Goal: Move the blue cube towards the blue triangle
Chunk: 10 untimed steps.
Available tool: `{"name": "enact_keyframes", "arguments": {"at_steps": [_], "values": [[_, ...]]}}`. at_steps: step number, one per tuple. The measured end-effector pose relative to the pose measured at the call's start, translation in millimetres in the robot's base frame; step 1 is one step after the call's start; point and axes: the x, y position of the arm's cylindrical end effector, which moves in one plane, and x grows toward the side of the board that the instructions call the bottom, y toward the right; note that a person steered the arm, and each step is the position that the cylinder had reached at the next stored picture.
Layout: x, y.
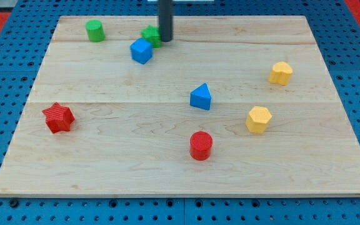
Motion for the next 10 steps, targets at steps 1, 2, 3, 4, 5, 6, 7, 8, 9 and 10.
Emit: {"name": "enact_keyframes", "arguments": {"at_steps": [1,2,3,4,5,6,7,8,9,10], "values": [[2,-30],[-1,-51],[17,-38],[34,-32],[39,-16],[50,-4],[50,-4],[51,-2],[50,-11],[50,-26]]}}
